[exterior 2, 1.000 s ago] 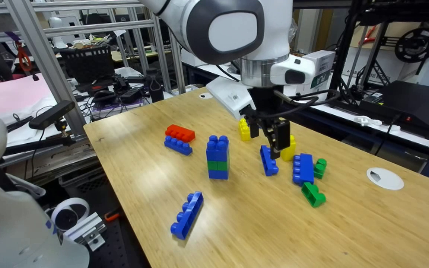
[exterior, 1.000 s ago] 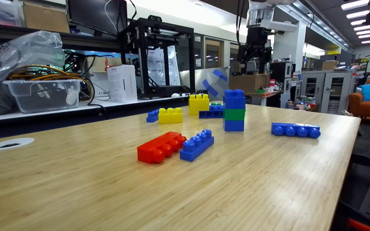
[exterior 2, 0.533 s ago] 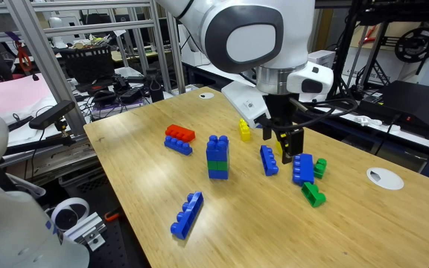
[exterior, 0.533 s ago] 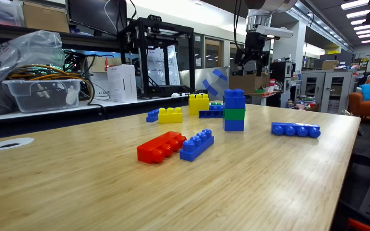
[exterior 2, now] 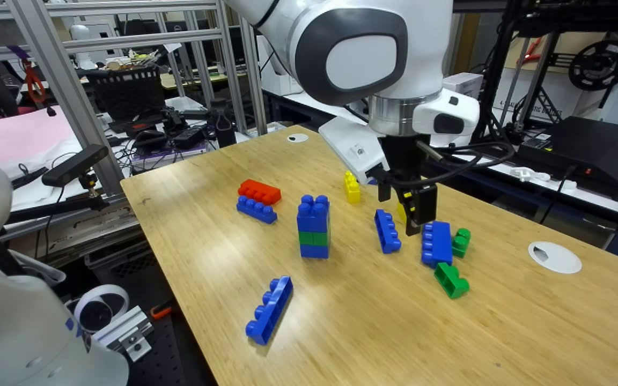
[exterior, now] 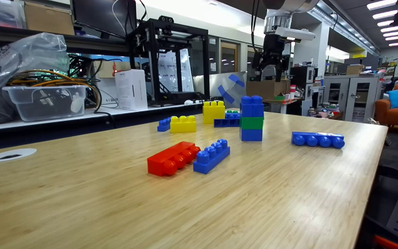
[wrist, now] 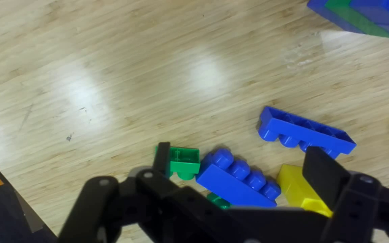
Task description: Move the stack of blocks to the right then place a green block on the top
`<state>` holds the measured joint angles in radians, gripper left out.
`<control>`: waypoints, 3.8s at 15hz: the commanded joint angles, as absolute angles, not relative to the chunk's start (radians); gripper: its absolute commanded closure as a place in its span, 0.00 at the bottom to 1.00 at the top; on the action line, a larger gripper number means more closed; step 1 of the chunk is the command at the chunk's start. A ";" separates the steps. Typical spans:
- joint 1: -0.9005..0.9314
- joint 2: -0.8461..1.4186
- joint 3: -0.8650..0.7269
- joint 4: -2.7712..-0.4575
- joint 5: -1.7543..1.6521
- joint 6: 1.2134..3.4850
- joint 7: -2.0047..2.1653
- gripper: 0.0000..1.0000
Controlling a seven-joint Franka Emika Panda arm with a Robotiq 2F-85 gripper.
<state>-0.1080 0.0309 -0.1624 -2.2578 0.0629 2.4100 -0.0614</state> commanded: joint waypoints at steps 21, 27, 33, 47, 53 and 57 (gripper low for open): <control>-0.129 0.238 -0.158 -1.945 0.040 2.193 -0.003 0.00; -0.154 0.338 -0.160 -1.819 0.042 2.005 -0.005 0.00; -0.159 0.443 -0.149 -1.755 0.047 2.030 -0.009 0.00; -0.165 0.654 -0.160 -1.583 0.022 1.996 0.036 0.00; -0.169 0.681 -0.166 -1.566 0.010 1.971 0.055 0.00; -0.172 0.695 -0.166 -1.560 0.010 1.957 0.059 0.00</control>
<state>-0.1612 0.6732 -0.1727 -1.5963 0.0254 1.9961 0.0431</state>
